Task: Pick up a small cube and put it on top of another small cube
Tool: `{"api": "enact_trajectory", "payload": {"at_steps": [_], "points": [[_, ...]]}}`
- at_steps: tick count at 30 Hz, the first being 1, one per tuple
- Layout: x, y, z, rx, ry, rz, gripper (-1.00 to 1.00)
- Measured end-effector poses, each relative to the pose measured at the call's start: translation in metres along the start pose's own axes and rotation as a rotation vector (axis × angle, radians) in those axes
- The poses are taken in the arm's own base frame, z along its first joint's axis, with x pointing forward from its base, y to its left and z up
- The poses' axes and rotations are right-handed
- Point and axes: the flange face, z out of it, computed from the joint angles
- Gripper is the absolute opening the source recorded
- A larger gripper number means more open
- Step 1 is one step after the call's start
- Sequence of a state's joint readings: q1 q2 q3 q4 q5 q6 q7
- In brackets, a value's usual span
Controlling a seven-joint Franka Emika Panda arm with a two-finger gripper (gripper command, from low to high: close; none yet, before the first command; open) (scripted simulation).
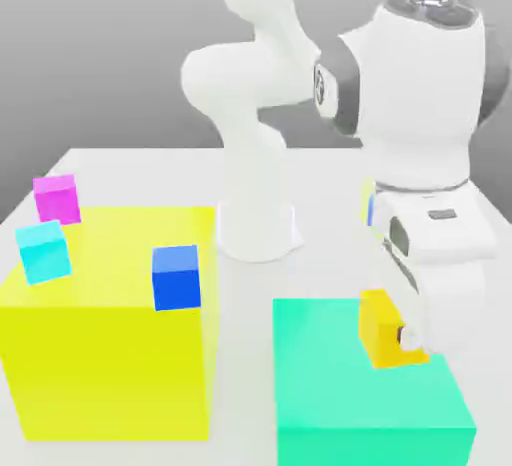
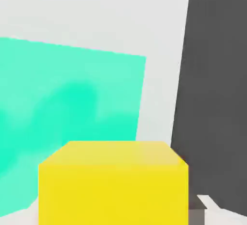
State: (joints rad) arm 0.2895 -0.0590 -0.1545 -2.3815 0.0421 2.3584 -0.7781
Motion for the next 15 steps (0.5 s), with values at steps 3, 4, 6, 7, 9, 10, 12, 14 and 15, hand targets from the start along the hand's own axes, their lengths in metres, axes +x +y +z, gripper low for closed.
{"api": "enact_trajectory", "payload": {"at_steps": [3,4,6,7,9,10,12,14,15], "points": [[-0.047,0.028,-0.037,-0.009,0.012,0.008,-1.00],[-0.066,0.037,-0.047,-0.011,0.013,0.018,-1.00],[-0.109,0.052,-0.065,-0.012,0.004,0.047,-1.00],[-0.132,0.058,-0.072,-0.012,-0.001,0.064,-1.00],[-0.179,0.066,-0.086,-0.010,-0.013,0.099,-1.00],[-0.202,0.068,-0.092,-0.009,-0.020,0.118,-1.00],[-0.250,0.068,-0.103,-0.007,-0.033,0.156,-1.00],[-0.295,0.064,-0.112,-0.004,-0.044,0.193,-1.00],[-0.317,0.060,-0.117,-0.005,-0.047,0.211,-1.00]]}}
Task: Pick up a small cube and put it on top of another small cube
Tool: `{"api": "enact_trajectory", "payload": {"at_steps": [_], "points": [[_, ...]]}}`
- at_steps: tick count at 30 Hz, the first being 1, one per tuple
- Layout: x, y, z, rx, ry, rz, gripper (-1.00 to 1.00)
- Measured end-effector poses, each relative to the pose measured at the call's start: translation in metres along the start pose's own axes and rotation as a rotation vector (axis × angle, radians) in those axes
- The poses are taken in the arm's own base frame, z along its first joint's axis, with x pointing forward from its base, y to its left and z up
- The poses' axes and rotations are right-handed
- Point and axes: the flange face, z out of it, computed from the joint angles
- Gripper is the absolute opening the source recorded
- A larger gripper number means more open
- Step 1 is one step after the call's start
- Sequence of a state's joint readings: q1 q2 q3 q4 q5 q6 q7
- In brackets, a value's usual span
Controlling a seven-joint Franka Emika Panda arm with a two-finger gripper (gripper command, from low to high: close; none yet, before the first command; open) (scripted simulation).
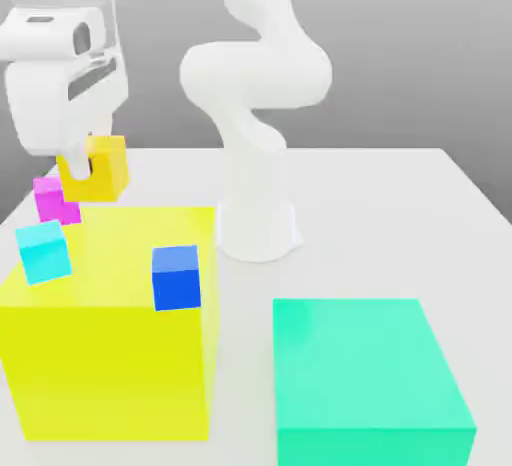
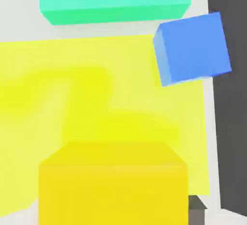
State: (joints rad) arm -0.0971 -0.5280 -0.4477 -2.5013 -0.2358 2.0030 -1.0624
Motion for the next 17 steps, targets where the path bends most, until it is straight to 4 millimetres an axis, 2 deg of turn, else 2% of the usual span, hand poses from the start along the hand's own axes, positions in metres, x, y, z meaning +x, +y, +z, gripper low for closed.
{"api": "enact_trajectory", "payload": {"at_steps": [3,5,7,8,14,15,17], "points": [[-0.060,-0.002,-0.006,-0.004,-0.006,0.047,-1.00],[-0.072,-0.002,0.015,-0.005,-0.008,0.057,-1.00],[-0.075,-0.003,0.043,-0.005,-0.008,0.059,-1.00],[-0.075,-0.003,0.050,-0.004,-0.008,0.059,1.00],[-0.076,-0.004,0.054,-0.005,-0.006,0.059,1.00],[-0.075,-0.003,0.049,-0.006,-0.006,0.059,1.00],[-0.075,-0.002,0.025,-0.006,-0.006,0.060,1.00]]}}
